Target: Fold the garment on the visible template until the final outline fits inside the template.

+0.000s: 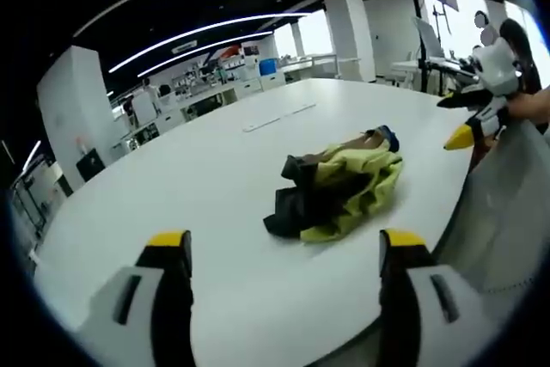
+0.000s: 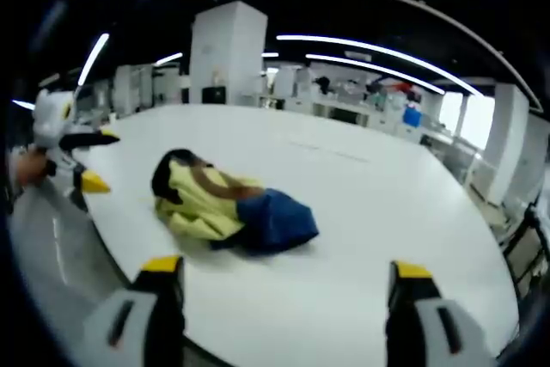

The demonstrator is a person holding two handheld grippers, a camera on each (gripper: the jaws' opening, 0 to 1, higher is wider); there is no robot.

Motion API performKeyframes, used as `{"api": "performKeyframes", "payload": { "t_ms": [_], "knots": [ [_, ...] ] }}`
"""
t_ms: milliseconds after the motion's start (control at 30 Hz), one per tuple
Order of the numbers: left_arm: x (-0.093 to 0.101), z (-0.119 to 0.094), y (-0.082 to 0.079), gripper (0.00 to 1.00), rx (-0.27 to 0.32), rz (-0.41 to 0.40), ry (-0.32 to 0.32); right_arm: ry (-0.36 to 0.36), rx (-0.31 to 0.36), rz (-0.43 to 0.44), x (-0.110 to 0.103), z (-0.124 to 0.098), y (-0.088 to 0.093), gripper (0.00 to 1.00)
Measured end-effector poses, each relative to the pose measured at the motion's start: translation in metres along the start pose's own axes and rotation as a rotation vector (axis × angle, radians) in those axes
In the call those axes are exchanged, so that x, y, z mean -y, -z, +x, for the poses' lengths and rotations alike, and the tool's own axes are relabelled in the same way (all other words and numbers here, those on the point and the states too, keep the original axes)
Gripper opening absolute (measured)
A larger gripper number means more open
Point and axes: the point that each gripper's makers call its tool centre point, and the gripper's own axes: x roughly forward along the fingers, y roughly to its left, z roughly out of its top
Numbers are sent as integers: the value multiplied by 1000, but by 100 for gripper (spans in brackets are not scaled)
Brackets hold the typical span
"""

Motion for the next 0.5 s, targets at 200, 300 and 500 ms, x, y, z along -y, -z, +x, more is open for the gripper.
{"api": "performKeyframes", "payload": {
  "t_ms": [200,300,500],
  "knots": [
    [0,0,1,87,-4,-1,4,2,-3,1,0,0,1,99],
    [0,0,1,87,-4,1,6,0,-2,1,0,0,0,99],
    [0,0,1,87,-4,2,6,-1,-2,1,0,0,0,99]
  ]
}}
